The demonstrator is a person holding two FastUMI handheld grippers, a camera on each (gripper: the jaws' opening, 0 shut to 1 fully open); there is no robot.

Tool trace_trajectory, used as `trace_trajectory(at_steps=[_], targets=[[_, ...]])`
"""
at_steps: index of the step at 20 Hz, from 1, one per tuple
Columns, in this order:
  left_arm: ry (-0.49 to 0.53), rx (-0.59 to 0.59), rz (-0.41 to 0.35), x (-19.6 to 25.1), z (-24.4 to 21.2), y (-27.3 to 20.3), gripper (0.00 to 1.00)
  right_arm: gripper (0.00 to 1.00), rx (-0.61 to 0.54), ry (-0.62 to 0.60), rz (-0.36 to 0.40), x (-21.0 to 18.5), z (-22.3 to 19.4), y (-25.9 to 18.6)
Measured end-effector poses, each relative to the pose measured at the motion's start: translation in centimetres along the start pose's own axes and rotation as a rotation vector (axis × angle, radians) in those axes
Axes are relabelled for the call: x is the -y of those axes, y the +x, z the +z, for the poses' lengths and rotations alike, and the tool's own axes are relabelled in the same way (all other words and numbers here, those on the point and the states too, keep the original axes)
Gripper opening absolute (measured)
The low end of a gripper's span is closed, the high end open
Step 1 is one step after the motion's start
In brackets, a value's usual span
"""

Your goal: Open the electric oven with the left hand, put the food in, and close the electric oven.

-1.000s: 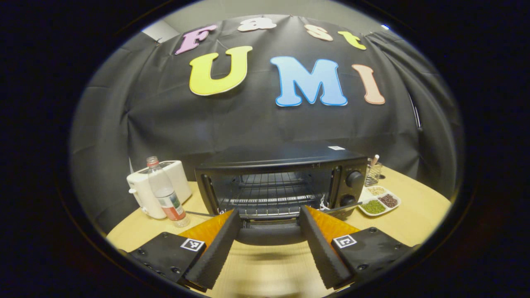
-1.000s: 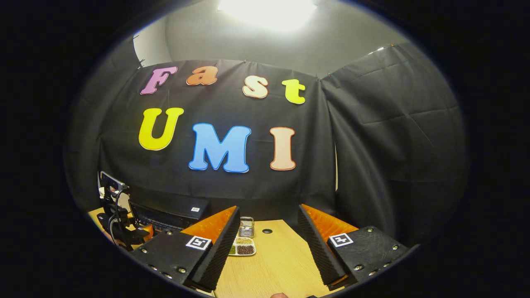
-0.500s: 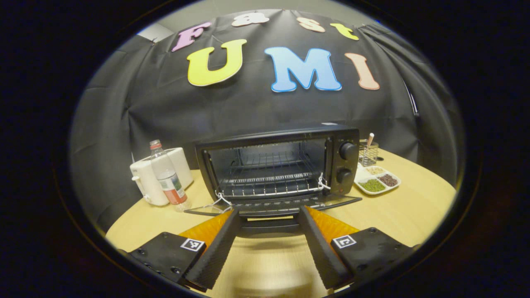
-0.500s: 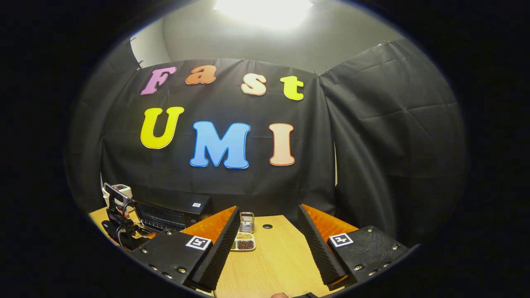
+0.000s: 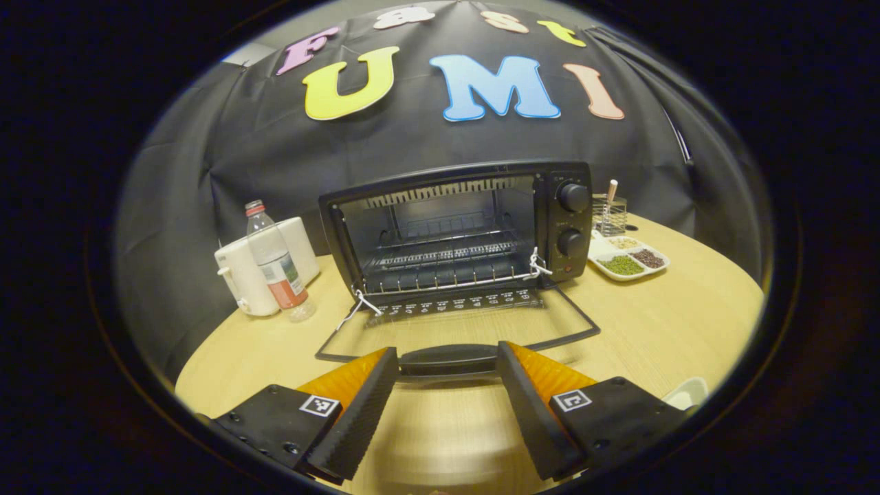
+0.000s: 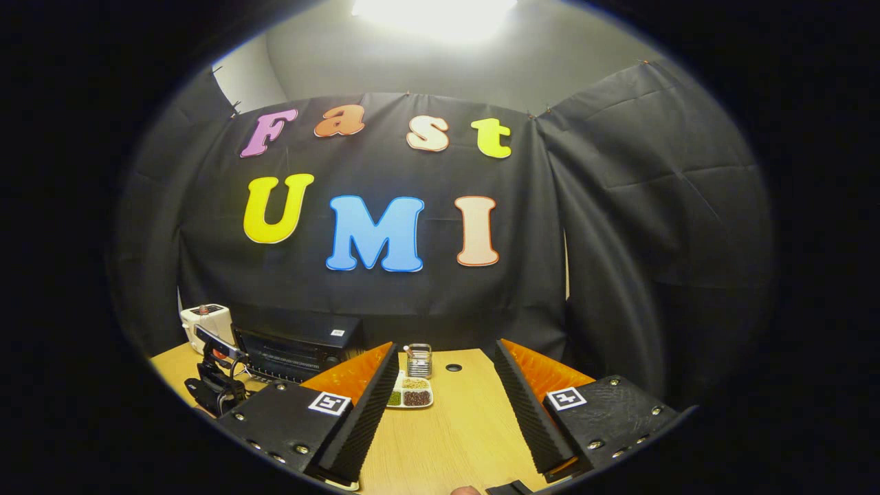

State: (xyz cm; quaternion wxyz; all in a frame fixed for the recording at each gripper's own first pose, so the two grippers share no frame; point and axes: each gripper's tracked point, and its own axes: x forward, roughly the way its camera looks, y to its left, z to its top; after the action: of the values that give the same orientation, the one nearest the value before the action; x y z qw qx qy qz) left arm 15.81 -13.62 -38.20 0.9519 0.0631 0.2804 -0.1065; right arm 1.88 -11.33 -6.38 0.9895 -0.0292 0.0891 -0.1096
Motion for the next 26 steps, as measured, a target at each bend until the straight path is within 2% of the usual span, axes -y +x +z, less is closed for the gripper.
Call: trace_trajectory(at_steps=[2, 5, 6, 8, 9, 10, 11, 15, 16, 17, 23, 26], targets=[[-0.013, 0.039, 0.003, -0.2, 1.7, -1.6, 0.97, 0.88, 0.001, 0.008, 0.036, -0.7, 0.1, 0.0], [-0.045, 0.115, 0.013, -0.9, 5.4, -4.5, 0.97, 0.88, -0.026, 0.05, 0.112, -2.4, -0.5, -0.1], [-0.052, 0.147, 0.021, -1.4, 6.9, -5.6, 1.0, 0.88, -0.038, 0.061, 0.134, -2.8, -0.9, 0.0], [-0.056, 0.205, 0.036, -2.2, 10.0, -7.8, 1.0, 0.88, -0.076, 0.086, 0.189, -4.0, -2.2, 0.2], [-0.058, 0.233, 0.041, -2.5, 11.1, -8.7, 0.96, 0.88, -0.109, 0.099, 0.228, -4.9, -3.1, 0.2], [-0.063, 0.258, 0.048, -3.0, 12.4, -9.9, 1.0, 0.88, -0.142, 0.112, 0.261, -5.6, -4.1, 0.2], [-0.069, 0.284, 0.052, -3.4, 13.5, -11.1, 0.96, 0.89, -0.18, 0.122, 0.29, -6.1, -5.2, 0.1], [-0.097, 0.374, 0.088, -5.7, 17.1, -16.1, 0.98, 0.89, -0.369, 0.167, 0.359, -7.7, -10.6, -0.1], [-0.104, 0.4, 0.098, -6.3, 18.0, -17.5, 0.99, 0.81, -0.424, 0.187, 0.38, -8.1, -12.0, -0.5], [-0.108, 0.421, 0.11, -6.8, 18.6, -18.8, 0.99, 0.9, -0.48, 0.21, 0.403, -8.5, -13.3, -0.8], [-0.109, 0.49, 0.155, -9.2, 20.0, -24.1, 1.0, 0.9, -0.802, 0.345, 0.559, -11.6, -19.6, -3.4], [-0.096, 0.496, 0.177, -9.8, 19.8, -25.0, 1.0, 0.9, -0.951, 0.409, 0.592, -12.9, -22.5, -4.0]])
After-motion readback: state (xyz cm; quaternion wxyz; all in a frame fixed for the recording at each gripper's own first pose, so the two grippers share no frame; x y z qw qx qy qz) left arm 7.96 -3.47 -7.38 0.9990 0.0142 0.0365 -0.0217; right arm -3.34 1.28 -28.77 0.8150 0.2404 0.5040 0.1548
